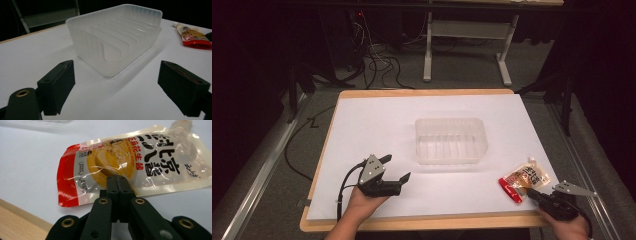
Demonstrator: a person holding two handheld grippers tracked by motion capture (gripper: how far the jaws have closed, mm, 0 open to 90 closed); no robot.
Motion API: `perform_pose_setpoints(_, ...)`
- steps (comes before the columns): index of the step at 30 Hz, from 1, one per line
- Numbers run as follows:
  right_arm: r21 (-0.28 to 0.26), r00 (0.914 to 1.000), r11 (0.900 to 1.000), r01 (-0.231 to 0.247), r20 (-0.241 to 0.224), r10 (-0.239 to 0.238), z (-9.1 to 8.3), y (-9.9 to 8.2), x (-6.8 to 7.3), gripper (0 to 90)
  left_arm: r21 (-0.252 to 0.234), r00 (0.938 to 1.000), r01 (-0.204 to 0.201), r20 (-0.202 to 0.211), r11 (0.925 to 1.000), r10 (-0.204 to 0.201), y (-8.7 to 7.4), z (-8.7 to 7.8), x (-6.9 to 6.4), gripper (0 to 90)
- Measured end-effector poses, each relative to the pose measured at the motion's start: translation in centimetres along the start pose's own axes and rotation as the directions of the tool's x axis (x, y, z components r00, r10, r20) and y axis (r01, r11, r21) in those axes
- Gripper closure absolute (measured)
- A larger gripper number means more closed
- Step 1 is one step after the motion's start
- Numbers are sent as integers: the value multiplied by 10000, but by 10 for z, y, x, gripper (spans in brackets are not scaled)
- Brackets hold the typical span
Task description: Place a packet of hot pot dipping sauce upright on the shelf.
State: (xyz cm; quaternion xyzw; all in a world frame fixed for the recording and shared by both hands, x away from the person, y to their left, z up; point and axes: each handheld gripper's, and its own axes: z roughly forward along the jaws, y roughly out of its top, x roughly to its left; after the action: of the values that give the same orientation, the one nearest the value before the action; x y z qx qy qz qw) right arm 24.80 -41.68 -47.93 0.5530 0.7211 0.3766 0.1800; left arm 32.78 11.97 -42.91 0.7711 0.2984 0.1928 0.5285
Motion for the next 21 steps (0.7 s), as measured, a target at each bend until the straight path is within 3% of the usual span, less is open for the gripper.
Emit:
perform_pose_setpoints(11, 112, 9957, 9963, 853, -370, -848, 30, 26, 15, 900, 114, 9977, 193, -652, 9997, -185, -11, -29, 8, 148)
perform_pose_setpoints(15, -509, 9948, 9946, 907, -413, -928, 26, 36, 20, 827, 141, 9961, 313, -835, 9994, -301, -15, -36, 12, 147)
perform_pose_setpoints(18, -991, 9967, 9926, 694, -347, -732, 23, 42, 19, 737, 167, 9954, 373, -887, 9992, -357, -16, -37, 13, 144)
perform_pose_setpoints(21, -1401, 9998, 9901, 130, -142, -152, 20, 44, 10, 631, 246, 9955, 399, -869, 9989, -376, -18, -37, 13, 142)
